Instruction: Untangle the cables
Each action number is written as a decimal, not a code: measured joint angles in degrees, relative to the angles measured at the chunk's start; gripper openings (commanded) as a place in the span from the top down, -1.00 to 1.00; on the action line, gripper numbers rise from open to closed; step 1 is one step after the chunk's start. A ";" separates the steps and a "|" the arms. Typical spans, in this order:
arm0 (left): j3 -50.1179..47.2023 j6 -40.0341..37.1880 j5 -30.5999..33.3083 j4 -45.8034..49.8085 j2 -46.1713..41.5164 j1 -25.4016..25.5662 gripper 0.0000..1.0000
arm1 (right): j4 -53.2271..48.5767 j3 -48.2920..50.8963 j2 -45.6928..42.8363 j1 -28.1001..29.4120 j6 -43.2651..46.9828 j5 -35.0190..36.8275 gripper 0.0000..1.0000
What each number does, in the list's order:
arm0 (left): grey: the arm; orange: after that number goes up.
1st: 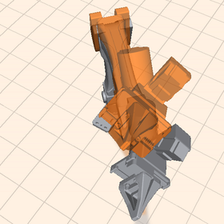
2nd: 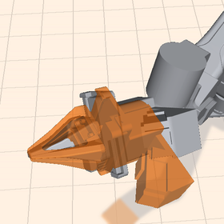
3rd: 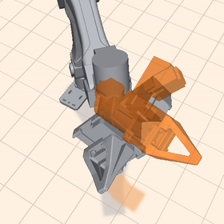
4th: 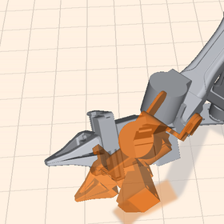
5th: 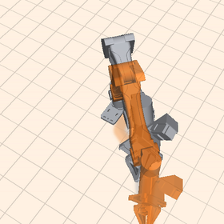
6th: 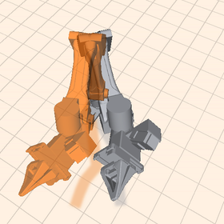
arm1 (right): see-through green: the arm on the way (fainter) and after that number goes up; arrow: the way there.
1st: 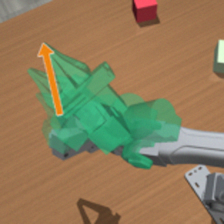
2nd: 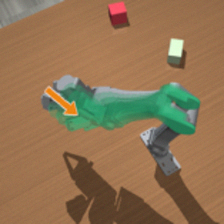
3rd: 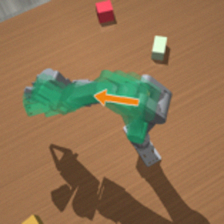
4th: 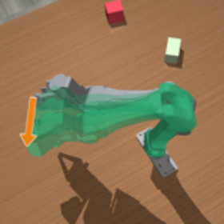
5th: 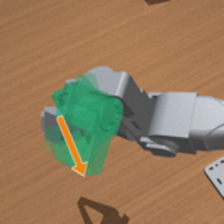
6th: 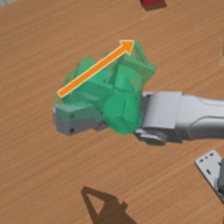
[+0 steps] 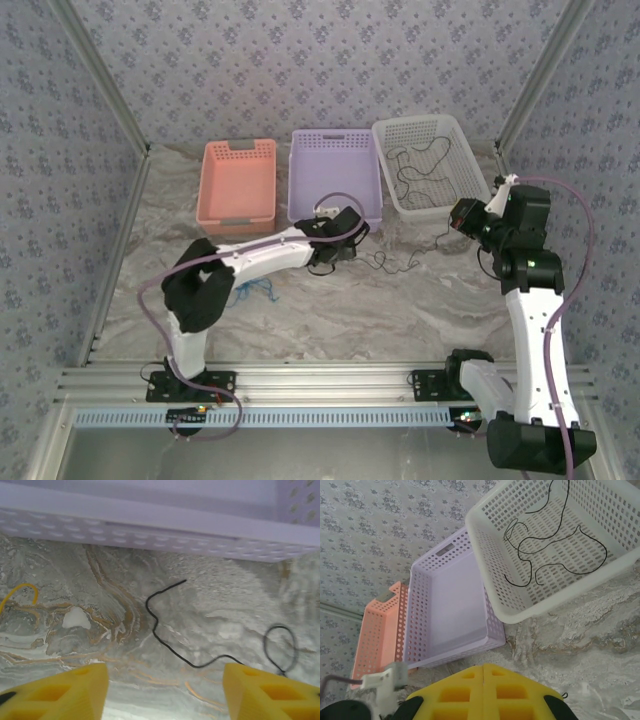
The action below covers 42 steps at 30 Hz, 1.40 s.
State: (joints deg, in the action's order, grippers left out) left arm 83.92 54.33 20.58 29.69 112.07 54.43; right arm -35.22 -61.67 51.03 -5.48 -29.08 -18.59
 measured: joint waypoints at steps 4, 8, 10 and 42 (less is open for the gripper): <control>3.63 2.99 0.17 2.43 5.53 -0.11 -0.19 | 0.00 0.04 -1.14 0.00 0.04 0.39 1.00; 3.78 8.48 -0.66 3.72 6.91 -0.04 -0.21 | 0.07 0.37 -2.12 0.02 0.09 0.83 1.00; 3.82 11.74 -1.36 3.72 7.08 -0.07 -0.21 | 0.02 0.94 -2.47 0.00 0.07 0.87 1.00; -2.54 47.63 -10.69 -13.11 7.50 -2.25 0.24 | 0.00 2.93 -6.03 0.00 0.46 1.05 1.00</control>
State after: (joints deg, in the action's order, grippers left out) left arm 81.38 101.95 9.89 16.58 119.57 52.18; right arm -35.22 -58.74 44.99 -5.48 -28.62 -17.54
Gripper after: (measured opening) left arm 0.393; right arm 0.063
